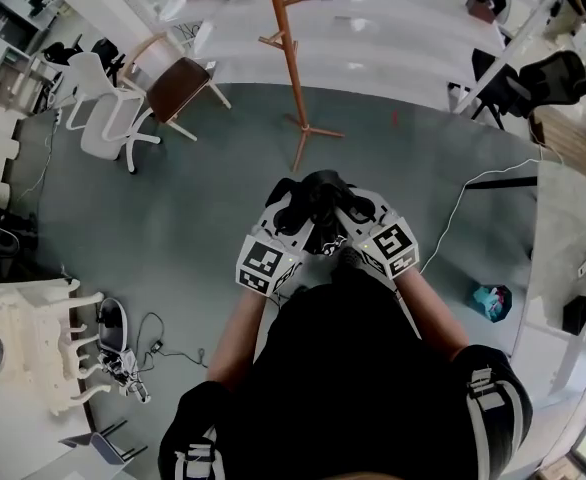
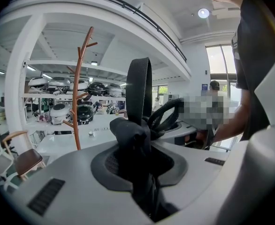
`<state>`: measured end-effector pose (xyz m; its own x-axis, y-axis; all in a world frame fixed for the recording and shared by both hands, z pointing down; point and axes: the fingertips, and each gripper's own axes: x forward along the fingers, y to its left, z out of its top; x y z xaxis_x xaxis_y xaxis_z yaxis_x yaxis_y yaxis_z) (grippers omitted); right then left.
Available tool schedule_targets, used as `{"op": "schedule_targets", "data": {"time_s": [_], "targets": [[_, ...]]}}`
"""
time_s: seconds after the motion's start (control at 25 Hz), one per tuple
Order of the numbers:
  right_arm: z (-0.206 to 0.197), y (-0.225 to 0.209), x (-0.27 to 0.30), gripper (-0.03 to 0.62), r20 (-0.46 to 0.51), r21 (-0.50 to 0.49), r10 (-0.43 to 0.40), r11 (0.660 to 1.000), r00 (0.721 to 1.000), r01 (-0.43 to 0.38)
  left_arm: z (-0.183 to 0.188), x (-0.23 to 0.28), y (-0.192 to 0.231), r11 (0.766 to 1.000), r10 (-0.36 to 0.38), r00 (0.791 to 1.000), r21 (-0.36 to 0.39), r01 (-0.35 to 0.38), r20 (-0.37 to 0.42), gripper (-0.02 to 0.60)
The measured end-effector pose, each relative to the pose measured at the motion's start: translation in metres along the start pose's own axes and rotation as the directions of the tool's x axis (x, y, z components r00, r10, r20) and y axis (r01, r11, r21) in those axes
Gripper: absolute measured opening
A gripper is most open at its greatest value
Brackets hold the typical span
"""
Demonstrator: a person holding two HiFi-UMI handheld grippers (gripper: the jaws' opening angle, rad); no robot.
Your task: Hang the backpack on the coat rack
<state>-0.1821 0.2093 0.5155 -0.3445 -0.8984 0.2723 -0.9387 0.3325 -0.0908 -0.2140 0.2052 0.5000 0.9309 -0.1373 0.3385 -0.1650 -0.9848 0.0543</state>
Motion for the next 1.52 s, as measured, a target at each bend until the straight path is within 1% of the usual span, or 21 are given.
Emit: {"op": "schedule_targets", "data": {"time_s": [0.36,0.56,0.76,0.92,1.08,1.36,1.52], "targets": [[0.005,-0.040,0.002,0.077,-0.005,-0.033,0.051,0.998,0.999,-0.051,0.013,0.037,0.009,0.999,0.051,0.999,-0.011,-0.051,0.007,0.089],[0.011,-0.066,0.005,0.077,0.001,-0.045,0.067,0.997,0.998,-0.066,0.024,0.059,0.017,0.997,0.075,0.997,-0.015,-0.075,0.009,0.089],[0.016,-0.080,0.010,0.078,-0.001,-0.056,0.079,0.995,0.997,-0.079,0.029,0.070,0.025,0.996,0.090,0.996,-0.021,-0.090,-0.003,0.089],[0.021,-0.082,0.026,0.077,-0.006,-0.059,0.076,0.995,0.997,-0.076,0.031,0.069,0.041,0.996,0.081,0.997,-0.019,-0.082,-0.005,0.089],[0.022,-0.086,0.040,0.078,-0.004,-0.048,0.060,0.997,0.998,-0.060,0.027,0.071,0.057,0.998,0.058,0.998,-0.006,-0.058,-0.010,0.089],[0.027,-0.099,0.080,0.078,0.001,-0.035,0.013,0.999,1.000,-0.013,0.027,0.079,0.102,1.000,-0.004,1.000,0.028,0.004,-0.007,0.089],[0.031,-0.110,0.110,0.077,-0.004,-0.038,0.001,0.999,1.000,-0.001,0.025,0.085,0.134,0.999,-0.025,1.000,0.027,0.025,-0.014,0.089]]}}
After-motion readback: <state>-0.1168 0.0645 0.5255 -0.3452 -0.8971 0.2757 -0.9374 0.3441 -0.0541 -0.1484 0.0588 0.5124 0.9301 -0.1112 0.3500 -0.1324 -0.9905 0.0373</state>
